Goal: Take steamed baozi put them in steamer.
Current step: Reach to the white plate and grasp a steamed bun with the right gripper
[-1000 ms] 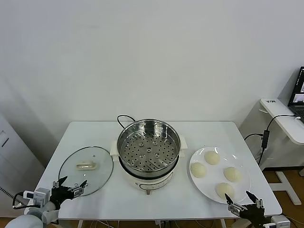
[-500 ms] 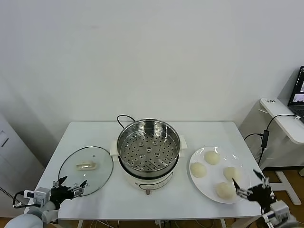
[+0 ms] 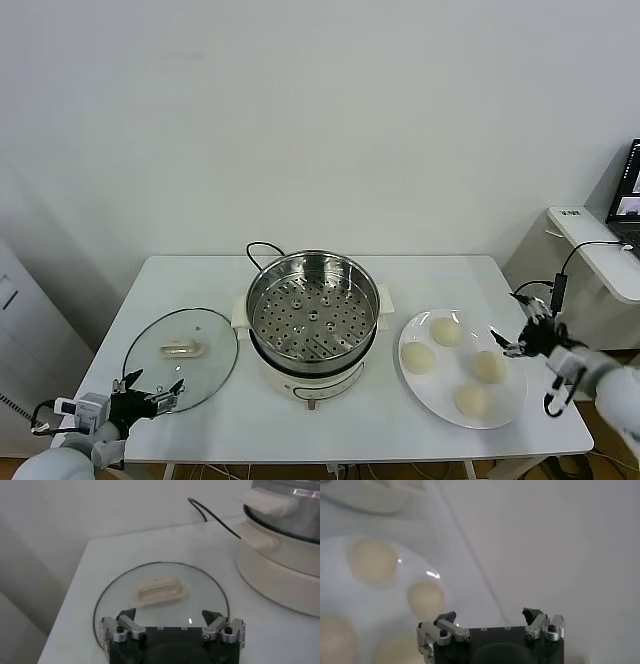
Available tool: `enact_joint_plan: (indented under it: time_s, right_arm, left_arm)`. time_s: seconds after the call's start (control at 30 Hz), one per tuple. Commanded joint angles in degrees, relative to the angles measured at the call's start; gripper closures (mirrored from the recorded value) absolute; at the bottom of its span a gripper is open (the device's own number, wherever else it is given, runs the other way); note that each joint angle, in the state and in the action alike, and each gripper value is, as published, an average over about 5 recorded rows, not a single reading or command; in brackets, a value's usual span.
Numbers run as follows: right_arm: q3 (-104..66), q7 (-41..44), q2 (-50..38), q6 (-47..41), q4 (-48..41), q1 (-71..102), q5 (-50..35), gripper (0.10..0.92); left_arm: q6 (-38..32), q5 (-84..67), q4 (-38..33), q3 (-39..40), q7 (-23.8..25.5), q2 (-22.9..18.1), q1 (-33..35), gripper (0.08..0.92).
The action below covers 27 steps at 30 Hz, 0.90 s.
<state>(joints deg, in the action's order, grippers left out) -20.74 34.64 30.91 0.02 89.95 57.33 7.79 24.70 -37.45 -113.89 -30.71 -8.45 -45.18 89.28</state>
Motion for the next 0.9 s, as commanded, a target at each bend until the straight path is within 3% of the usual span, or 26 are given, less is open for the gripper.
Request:
enact_joint_plan:
  time_s: [0.03,0.2,0.4,0.9]
  right_arm:
    - [26.7,15.6,-8.1,2.3,-12.1,-29.0,-2.9,0.203]
    - [49.4,21.4,-5.7,4.3,-19.7,-50.0,-5.7,0.203]
    - [64.3,26.3,0.1,6.2,-27.3,-62.4,-6.9,0.203]
    - [69.7,28.3,14.2,9.4,-37.9,-63.3,-5.2,0.203]
  left_arm:
    - [0.3,0.2,0.1,0.2,0.0,0.1,-0.5,0.177]
    - [0.7,0.3,0.0,0.4,-0.1,0.4,-0.7,0.177]
    - [1.1,0.2,0.3,0.4,-0.1,0.7,-0.9,0.177]
    - [1.2,0.1,1.3,0.3,-0.1,1.4,-1.3,0.177]
